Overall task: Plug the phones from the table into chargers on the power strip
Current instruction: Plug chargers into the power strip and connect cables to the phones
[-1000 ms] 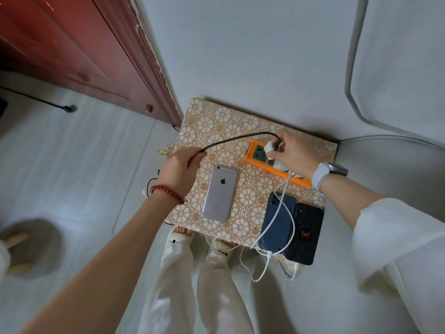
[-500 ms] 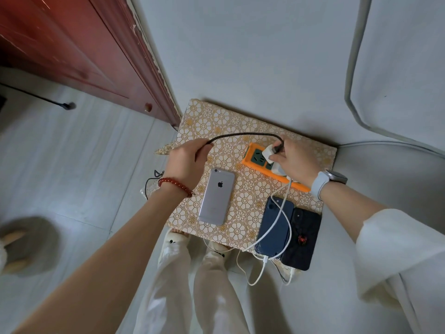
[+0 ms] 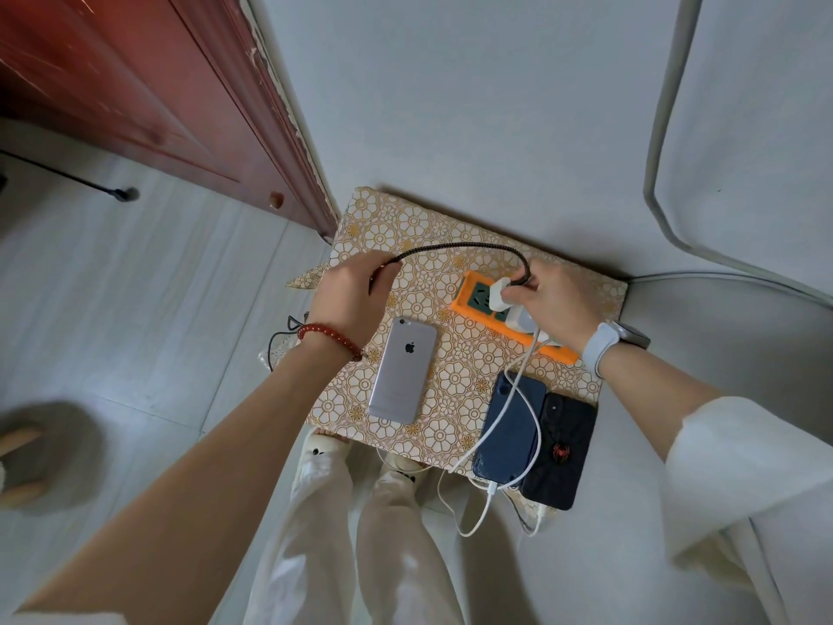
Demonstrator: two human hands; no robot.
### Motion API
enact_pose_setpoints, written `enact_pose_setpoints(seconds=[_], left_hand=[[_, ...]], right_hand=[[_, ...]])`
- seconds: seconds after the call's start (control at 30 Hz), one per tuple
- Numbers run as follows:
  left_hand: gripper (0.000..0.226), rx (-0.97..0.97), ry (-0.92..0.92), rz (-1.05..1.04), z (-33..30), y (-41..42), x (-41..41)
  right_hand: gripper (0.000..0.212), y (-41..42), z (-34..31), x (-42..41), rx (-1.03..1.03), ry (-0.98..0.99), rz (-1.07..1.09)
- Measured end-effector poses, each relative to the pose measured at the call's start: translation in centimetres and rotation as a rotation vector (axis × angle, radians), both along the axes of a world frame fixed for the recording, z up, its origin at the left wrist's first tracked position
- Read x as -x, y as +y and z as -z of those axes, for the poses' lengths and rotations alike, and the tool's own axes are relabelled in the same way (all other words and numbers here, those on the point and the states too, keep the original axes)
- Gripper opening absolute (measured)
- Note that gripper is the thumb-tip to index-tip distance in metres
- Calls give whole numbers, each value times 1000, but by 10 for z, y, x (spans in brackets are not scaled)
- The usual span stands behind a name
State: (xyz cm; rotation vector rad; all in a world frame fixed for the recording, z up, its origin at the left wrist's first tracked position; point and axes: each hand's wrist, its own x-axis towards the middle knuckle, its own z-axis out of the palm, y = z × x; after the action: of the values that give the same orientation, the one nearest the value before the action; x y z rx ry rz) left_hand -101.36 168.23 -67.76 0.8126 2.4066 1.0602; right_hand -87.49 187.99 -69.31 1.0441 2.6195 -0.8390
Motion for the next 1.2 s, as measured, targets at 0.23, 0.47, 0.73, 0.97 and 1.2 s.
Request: enact_pose_setpoints(seconds=[0.23, 0.47, 0.73, 0.97, 1.2], left_hand=[[19, -11, 21, 7, 0, 0, 7], [18, -23, -5, 28, -2, 2, 3], [19, -23, -8, 32, -3, 4, 2], [18, -33, 3, -7, 1, 2, 6], [18, -21, 25, -51, 8, -10, 8]], right_hand=[[20, -4, -1, -1, -98, -16, -56], [26, -3, 3, -3, -145, -38, 43], [22, -10, 3, -5, -113, 13, 132], [25, -21, 6, 1, -254, -17, 7], [24, -33, 9, 7, -350, 23, -52]])
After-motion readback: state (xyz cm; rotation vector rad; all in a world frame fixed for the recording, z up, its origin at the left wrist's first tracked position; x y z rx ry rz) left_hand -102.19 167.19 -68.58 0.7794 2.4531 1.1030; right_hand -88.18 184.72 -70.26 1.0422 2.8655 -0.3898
